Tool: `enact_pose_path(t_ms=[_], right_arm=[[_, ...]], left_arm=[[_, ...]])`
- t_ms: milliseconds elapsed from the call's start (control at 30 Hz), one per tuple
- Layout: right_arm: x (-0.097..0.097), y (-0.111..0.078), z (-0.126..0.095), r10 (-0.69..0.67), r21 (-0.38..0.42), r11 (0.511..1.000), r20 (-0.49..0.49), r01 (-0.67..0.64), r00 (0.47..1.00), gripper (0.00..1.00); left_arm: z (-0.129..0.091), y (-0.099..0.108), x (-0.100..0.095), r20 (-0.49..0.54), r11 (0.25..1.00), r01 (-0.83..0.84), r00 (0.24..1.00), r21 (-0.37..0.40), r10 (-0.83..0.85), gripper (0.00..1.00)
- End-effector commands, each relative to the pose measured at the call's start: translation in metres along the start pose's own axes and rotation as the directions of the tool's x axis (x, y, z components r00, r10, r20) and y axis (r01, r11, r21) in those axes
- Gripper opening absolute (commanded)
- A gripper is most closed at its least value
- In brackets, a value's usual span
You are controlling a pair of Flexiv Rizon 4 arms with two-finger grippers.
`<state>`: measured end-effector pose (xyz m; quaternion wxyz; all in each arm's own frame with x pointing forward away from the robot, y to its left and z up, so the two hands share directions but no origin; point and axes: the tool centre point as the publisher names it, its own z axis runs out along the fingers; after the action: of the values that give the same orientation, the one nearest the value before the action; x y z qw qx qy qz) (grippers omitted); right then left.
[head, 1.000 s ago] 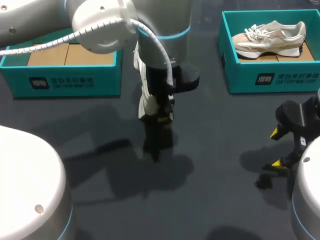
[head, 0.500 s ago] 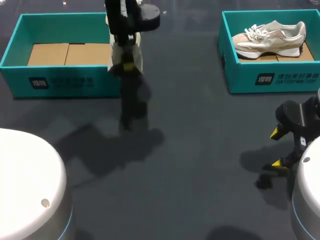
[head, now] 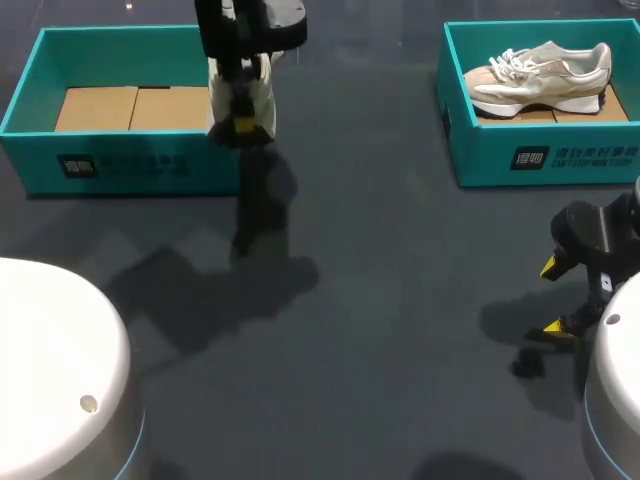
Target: Take the shoe out of the shoebox, open the shoe tongue, remove and reinsert the insole, then place the shoe into the shoebox
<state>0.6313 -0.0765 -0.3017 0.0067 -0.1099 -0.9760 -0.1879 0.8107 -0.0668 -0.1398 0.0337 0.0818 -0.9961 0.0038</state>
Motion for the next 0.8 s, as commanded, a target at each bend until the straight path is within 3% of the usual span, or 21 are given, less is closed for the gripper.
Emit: enact_pose_path(t_ms=[33,167,300,533,800], right_arm=[[0.001,0.0,0.0,-0.001,0.001,1.0,0.002,0.001,1.0,1.0],[0.001,0.0,0.0,-0.001,0.001,1.0,0.002,0.001,1.0,1.0],[0.001,0.0,0.0,-0.001,0.001,1.0,0.002,0.001,1.0,1.0],[0.001,0.0,0.0,-0.001,0.001,1.0,0.002,0.001,1.0,1.0],[0.001,0.0,0.0,-0.001,0.001,1.0,0.002,0.001,1.0,1.0]], left_arm=[[-0.012,0.018,-0.024,-0.011,0.999,-0.035,0.999,-0.001,0.035,0.0],[-0.014,0.035,-0.055,-0.022,1.0,-0.005,1.0,-0.017,0.005,0.0],[-0.015,0.055,-0.095,-0.092,1.0,0.017,0.996,-0.007,-0.017,0.0],[-0.019,0.088,-0.167,-0.122,1.0,0.011,0.992,-0.011,-0.012,0.0],[-0.02,0.091,-0.173,-0.125,1.0,0.013,0.992,-0.005,-0.013,0.0]])
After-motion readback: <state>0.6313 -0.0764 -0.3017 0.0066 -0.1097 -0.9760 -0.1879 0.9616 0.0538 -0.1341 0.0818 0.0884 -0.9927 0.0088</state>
